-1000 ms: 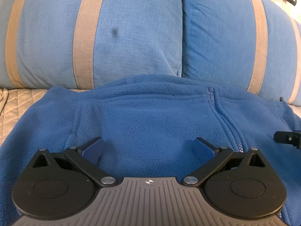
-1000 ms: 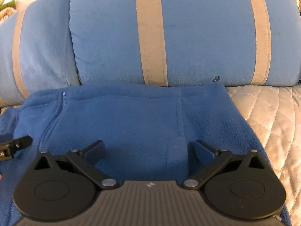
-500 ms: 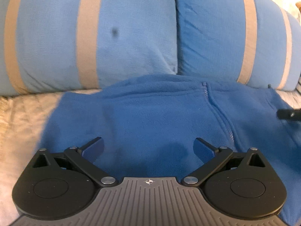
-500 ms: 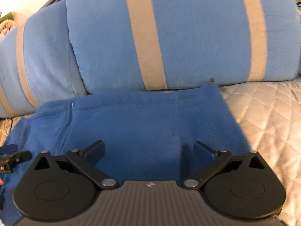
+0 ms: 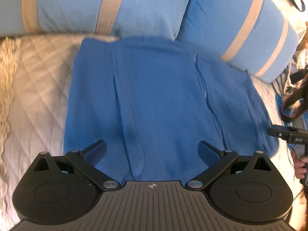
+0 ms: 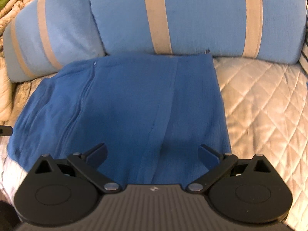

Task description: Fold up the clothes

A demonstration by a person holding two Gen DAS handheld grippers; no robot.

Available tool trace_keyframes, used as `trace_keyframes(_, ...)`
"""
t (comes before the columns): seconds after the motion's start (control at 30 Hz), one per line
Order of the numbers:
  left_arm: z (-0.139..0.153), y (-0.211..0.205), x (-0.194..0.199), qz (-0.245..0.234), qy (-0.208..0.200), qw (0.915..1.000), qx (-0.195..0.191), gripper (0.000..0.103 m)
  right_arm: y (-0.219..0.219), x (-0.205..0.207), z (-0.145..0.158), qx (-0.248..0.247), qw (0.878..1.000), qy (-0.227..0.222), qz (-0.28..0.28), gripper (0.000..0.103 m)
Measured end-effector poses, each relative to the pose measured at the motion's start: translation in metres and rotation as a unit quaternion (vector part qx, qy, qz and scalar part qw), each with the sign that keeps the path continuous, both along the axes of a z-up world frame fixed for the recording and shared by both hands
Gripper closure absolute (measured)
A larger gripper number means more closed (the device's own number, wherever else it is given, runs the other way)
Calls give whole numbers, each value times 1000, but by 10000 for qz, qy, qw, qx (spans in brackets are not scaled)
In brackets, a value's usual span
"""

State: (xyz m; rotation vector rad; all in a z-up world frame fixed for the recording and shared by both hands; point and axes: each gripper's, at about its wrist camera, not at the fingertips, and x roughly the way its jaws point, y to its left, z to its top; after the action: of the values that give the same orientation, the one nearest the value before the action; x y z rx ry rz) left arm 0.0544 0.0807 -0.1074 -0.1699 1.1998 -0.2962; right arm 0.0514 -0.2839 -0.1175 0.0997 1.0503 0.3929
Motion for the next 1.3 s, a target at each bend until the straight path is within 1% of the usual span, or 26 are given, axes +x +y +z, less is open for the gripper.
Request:
trace_keyframes(0.1,-5,4,3,3,478,9989,34,0,-5,-5,7,-16,9996,279,68,0)
trace_keyframes(0.23,-22,11,7,274,1023,9943,127,0,-7,-5,13,-89,9974,716,6,0)
trace_keyframes(0.33,-42,11,12,421,1197,9916,261,0,1,-3,9,-297,9955,897,11,0)
trace_keyframes(0.43,-68,2,16,284,1287,9894,611,0,8,3,-11,-413,9925,1147,-90,0)
trace_keyframes(0.5,-77,-4,15,263,1213,9891,793,0,11,8,-35,-510,9898,1326,-120,0)
trace_keyframes(0.57,-79,-8,13,315,1173,9887,884,0,11,10,-55,-465,9912,1236,-70,1)
trace_keyframes(0.6,-80,-8,12,297,1142,9890,892,0,12,9,-57,-464,9919,1179,-59,1)
trace_keyframes(0.77,-85,-7,6,171,961,9912,891,0,15,-1,-58,-572,9944,888,1,1)
trace_keyframes(0.9,-87,-17,1,211,849,9894,1163,0,22,-10,-57,-773,9948,653,-67,1)
trace_keyframes(1.0,-88,-21,-1,299,824,9883,1246,0,26,-11,-55,-889,9944,564,-122,1)
trace_keyframes(1.13,-87,-18,-9,316,678,9903,1167,0,21,-11,-52,-769,9956,518,-156,1)
trace_keyframes(1.3,-83,-17,-26,403,274,9926,1108,0,17,-17,-46,-624,9970,396,-226,1)
